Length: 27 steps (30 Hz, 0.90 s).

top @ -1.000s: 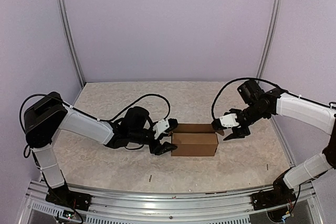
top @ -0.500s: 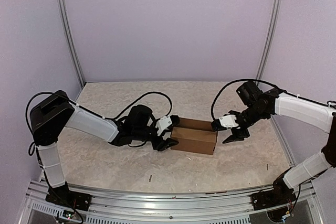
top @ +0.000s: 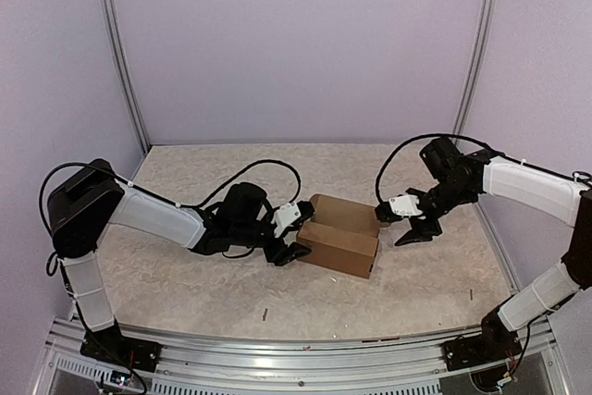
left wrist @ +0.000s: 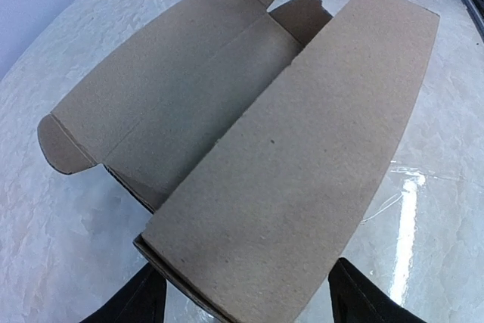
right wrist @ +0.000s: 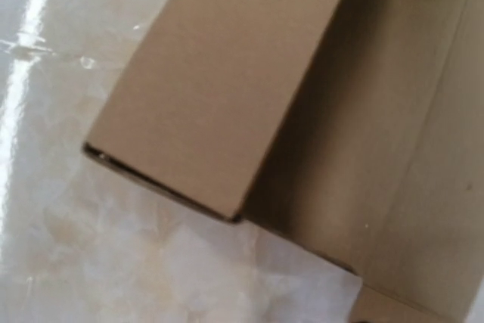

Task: Fold the paper box

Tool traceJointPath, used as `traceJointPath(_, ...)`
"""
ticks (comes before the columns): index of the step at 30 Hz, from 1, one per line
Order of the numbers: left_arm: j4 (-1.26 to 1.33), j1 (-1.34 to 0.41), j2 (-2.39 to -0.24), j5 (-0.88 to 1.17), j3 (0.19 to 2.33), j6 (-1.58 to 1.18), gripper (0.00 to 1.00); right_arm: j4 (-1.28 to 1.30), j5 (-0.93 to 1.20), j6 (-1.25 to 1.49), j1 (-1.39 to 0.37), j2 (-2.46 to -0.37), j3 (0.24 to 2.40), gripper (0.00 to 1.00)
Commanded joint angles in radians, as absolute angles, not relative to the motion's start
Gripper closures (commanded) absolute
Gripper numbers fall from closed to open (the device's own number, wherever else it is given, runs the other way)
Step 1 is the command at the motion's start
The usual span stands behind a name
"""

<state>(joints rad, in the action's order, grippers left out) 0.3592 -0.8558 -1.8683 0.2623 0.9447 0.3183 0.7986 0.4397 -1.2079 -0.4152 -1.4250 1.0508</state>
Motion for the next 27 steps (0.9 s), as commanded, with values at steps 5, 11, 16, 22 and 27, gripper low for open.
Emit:
traceJointPath(5,0.323,-0.851,-1.894,0.263,1.01,0.305,0.3,0.817,0.501,-1.222,-0.371,-1.425,1.041,0.4)
traceJointPath(11,0.321,-0.851,-1.929,0.265,1.038,0.305,0.31,0.818,0.569,-1.211,-0.328,-1.403,1.019,0.4)
traceJointPath(16,0.316,-0.85,-1.927,0.209,1.052,0.291,0.31,0.729,0.583,-1.123,-0.311,-1.437,1.016,0.38)
traceJointPath(22,0.296,-0.849,-1.907,0.145,1.074,0.263,0.31,0.664,0.775,-0.979,-0.306,-1.495,1.071,0.36)
traceJointPath(27,0.272,-0.842,-1.909,0.137,1.119,0.259,0.31,0.668,0.849,-0.909,-0.311,-1.586,1.142,0.34)
